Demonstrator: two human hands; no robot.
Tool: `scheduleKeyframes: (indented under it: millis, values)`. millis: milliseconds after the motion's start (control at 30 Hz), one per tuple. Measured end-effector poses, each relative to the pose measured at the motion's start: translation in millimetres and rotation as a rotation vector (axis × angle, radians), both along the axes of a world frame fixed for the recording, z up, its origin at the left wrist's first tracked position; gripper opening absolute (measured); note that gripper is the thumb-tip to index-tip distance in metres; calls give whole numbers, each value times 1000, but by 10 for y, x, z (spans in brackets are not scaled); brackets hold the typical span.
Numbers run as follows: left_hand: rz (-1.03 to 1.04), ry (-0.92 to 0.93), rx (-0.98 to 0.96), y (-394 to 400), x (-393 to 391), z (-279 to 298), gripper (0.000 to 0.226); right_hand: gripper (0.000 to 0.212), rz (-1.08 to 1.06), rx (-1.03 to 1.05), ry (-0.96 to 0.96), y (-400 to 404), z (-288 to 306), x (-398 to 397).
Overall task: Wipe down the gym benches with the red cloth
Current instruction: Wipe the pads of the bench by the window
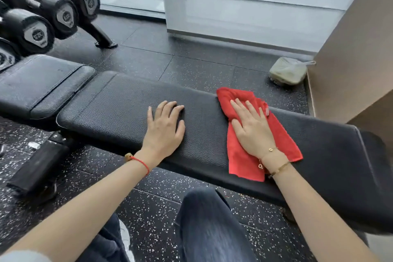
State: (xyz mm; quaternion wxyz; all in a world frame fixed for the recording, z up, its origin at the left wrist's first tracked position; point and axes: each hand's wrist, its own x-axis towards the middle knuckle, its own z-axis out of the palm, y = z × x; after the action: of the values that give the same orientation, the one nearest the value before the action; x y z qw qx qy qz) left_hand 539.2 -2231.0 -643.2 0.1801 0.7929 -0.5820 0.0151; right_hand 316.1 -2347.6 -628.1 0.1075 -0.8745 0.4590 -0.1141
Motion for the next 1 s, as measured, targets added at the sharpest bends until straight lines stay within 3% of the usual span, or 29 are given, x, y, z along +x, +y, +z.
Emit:
scheduleKeyframes:
  millis: [133, 333, 433, 667, 800, 1000]
  values:
    - [9, 11, -26, -10, 12, -16, 44, 56, -113, 47, 31, -269, 68, 317]
    - [12, 13, -54, -10, 21, -16, 43, 59, 166, -11, 28, 291, 43, 247]
    - [9, 12, -49, -7, 8, -1, 42, 58, 200, -35, 14, 469, 22, -62]
    - [7, 18, -29, 1, -18, 12, 43, 55, -73, -9, 2, 75, -4, -798]
    - [19, 20, -44, -3, -34, 3, 43, 56, -284, 40, 28, -345, 33, -624]
    - [9, 25, -53, 7, -34, 16, 49, 60, -20, 5, 36, 89, 33, -16]
